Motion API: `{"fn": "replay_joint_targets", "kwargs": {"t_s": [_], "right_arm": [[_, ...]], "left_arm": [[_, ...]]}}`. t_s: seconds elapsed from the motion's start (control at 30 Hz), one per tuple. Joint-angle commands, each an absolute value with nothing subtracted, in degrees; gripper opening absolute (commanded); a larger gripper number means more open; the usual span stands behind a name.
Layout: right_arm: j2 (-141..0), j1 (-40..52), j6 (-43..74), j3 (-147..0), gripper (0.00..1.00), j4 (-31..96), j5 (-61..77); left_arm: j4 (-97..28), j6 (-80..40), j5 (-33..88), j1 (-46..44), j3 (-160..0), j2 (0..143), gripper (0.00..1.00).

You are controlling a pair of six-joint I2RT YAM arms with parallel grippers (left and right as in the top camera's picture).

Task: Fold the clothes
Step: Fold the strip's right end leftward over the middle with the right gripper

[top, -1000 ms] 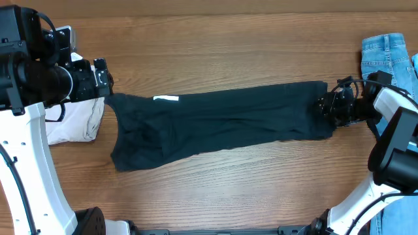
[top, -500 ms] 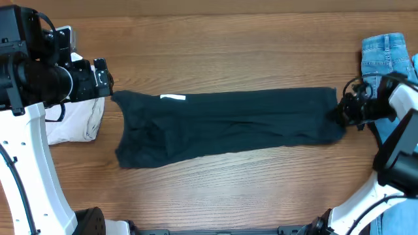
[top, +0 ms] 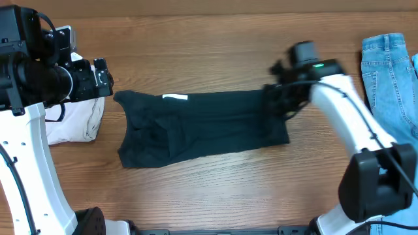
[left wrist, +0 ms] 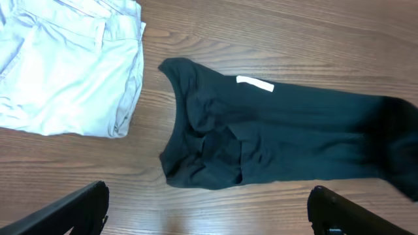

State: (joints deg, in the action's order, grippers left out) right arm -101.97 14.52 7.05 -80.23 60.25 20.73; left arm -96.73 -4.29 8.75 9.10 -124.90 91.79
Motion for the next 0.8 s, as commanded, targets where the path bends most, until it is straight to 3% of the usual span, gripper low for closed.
{"fn": "replay_joint_targets", "kwargs": {"t_s": [0.0,0.37,0.4,0.47,0.77], "right_arm": [[-102.74,23.55,12.27,-78.67,0.04,55.57,19.44],[-107.02,36.36,16.6,-77.1,0.05,37.43,18.31],[-107.44,36.38,16.84,-77.1,0.1,37.06,17.78],[-107.87,36.36,16.82,-77.1,0.6,36.67,17.63],[-106.3,32.67,16.58,-78.85,0.55,42.65,23.03]], "left_arm": [[-96.79,-4.49,8.38,8.97,-125.4,91.61,1.0],[-96.79,-4.49,8.38,8.97,-125.4,91.61,1.0],[-96.79,-4.49,8.38,8.97,-125.4,91.61,1.0],[-96.79,-4.49,8.38,8.97,-125.4,91.61,1.0],[-96.79,-4.49,8.38,8.97,-125.4,91.61,1.0]]}}
